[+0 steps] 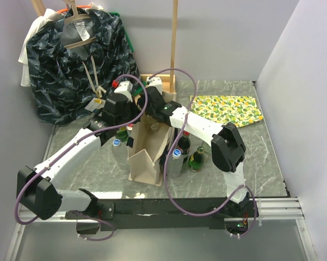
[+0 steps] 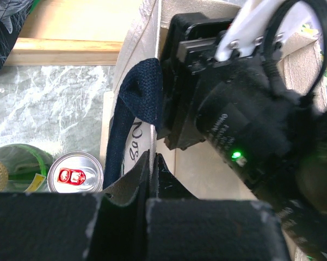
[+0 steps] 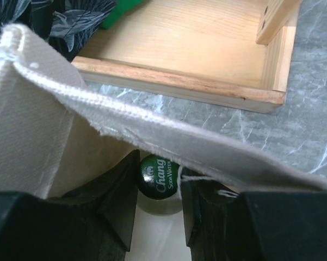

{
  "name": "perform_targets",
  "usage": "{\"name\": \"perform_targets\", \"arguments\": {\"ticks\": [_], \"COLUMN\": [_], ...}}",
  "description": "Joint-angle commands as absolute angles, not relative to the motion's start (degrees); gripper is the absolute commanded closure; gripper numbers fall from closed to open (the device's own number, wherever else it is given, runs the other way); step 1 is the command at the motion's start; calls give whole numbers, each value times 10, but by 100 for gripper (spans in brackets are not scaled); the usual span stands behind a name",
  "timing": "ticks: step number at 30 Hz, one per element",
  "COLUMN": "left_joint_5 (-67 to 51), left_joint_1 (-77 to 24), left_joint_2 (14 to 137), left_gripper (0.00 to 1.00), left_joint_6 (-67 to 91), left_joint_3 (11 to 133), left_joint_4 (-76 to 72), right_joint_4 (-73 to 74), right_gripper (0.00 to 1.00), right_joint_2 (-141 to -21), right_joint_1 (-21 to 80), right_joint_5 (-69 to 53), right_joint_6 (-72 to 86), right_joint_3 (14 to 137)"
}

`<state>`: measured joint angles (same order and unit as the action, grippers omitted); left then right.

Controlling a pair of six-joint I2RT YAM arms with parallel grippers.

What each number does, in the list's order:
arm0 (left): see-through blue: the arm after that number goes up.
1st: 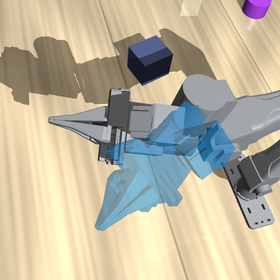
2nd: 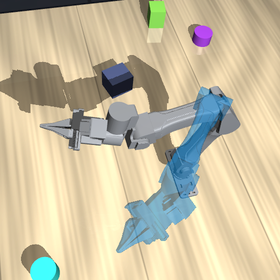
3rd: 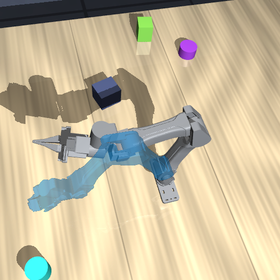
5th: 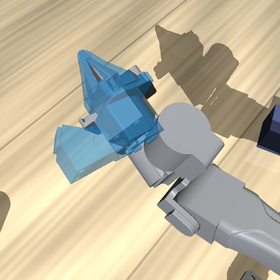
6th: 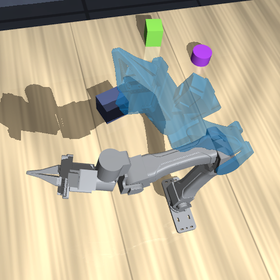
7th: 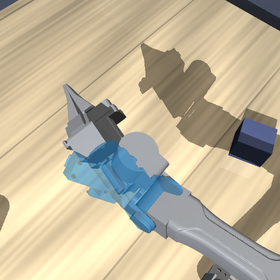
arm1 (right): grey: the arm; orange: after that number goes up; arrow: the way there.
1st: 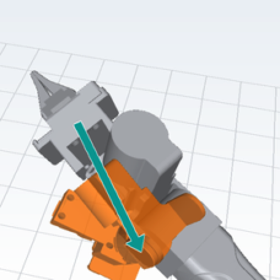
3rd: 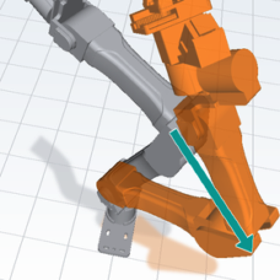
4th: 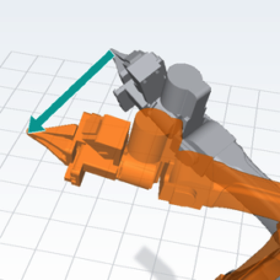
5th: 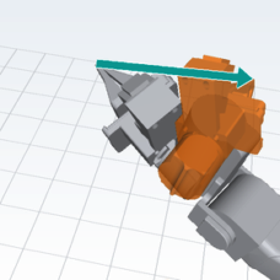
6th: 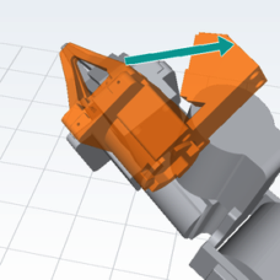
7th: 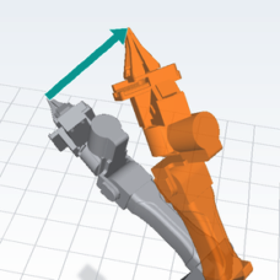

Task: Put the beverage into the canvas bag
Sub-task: Place the drink in the canvas bag.

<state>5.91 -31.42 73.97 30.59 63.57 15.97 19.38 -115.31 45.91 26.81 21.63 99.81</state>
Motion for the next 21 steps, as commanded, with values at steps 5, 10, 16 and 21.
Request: {"name": "perform_targets", "arguments": {"ticks": [5,10,16,21], "left_joint_5": [67,70,71,71], "left_joint_1": [-315,-315,-315,-314], "left_joint_2": [725,722,723,727], "left_gripper": [99,99,99,99], "left_joint_6": [292,293,292,290], "left_joint_3": [634,634,634,635], "left_joint_4": [176,178,177,178], "right_joint_4": [104,112,134,164], "right_gripper": [100,100,100,73], "right_joint_2": [-1164,-1168,-1163,-1158], "right_joint_1": [462,464,466,467], "right_joint_5": [296,290,287,278], "right_joint_6": [234,239,245,252], "right_joint_3": [1005,1006,1009,1018]}}
